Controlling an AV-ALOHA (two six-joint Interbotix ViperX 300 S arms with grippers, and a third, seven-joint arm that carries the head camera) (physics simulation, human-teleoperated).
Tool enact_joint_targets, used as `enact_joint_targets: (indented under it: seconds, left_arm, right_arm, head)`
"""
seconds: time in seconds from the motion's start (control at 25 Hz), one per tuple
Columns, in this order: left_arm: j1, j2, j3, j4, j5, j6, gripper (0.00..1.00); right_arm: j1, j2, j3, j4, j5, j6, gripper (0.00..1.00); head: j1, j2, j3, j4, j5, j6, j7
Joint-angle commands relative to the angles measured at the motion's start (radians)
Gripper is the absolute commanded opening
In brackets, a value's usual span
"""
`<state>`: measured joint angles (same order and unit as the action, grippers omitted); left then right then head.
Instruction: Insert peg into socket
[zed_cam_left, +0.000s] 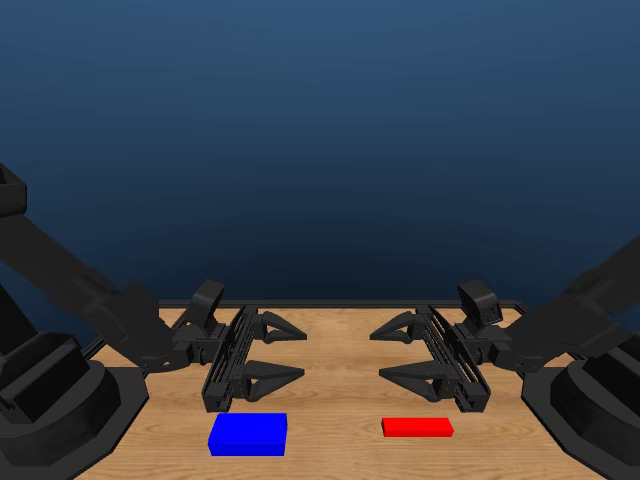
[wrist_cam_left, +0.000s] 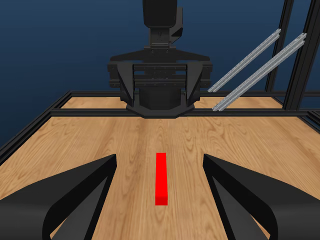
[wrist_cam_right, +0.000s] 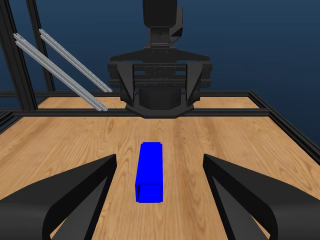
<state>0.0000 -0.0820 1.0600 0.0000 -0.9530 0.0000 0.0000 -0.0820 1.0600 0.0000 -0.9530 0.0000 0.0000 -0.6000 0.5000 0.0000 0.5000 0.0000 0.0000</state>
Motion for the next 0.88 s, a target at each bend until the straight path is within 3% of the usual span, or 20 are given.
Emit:
enact_joint_targets:
  seconds: [0.04, 0.2, 0.36, 0.48, 0.64, 0.68, 0.8, 0.88]
  left_arm:
    - [-0.088, 0.011, -0.009, -0.025, -0.196, -0.07, 1.0]
    - [-0.064, 0.061, 0.006, -0.02, -0.282, -0.118, 1.0]
    - [-0.112, 0.047, 0.03, -0.107, -0.16, -0.153, 1.0]
    - [-0.16, 0.014, 0.088, -0.205, -0.018, -0.117, 1.0]
    - [-0.176, -0.019, 0.119, -0.283, 0.099, -0.1, 1.0]
    - [-0.178, -0.022, 0.148, -0.323, 0.176, -0.129, 1.0]
    - [-0.184, -0.036, 0.162, -0.358, 0.218, -0.133, 1.0]
    - [-0.188, -0.016, 0.167, -0.382, 0.284, -0.144, 1.0]
  right_arm:
    - [0.045, -0.031, -0.037, 0.094, 0.109, 0.018, 1.0]
    - [0.027, -0.021, -0.03, 0.104, 0.106, 0.05, 1.0]
    - [0.06, 0.005, -0.055, 0.11, 0.138, 0.062, 1.0]
    - [0.091, 0.037, -0.082, 0.112, 0.142, 0.064, 1.0]
    - [0.106, 0.065, -0.106, 0.113, 0.142, 0.072, 1.0]
    - [0.112, 0.095, -0.107, 0.118, 0.098, 0.104, 1.0]
    - [0.119, 0.13, -0.112, 0.117, 0.071, 0.118, 1.0]
    - [0.119, 0.178, -0.122, 0.12, 0.011, 0.147, 1.0]
  head:
    - [-0.004, 0.013, -0.068, -0.006, 0.208, -0.023, -0.003]
    - [-0.005, 0.03, -0.08, -0.007, 0.213, -0.025, -0.003]
    - [-0.007, 0.064, -0.088, -0.006, 0.217, -0.019, 0.009]
    - [-0.008, 0.09, -0.091, -0.003, 0.212, -0.013, 0.024]
    - [-0.004, 0.106, -0.095, -0.001, 0.213, -0.006, 0.034]
    - [0.0, 0.124, -0.102, 0.003, 0.225, 0.007, 0.039]
    - [0.0, 0.135, -0.103, 0.004, 0.219, 0.012, 0.041]
    - [-0.003, 0.16, -0.111, 0.006, 0.228, 0.023, 0.045]
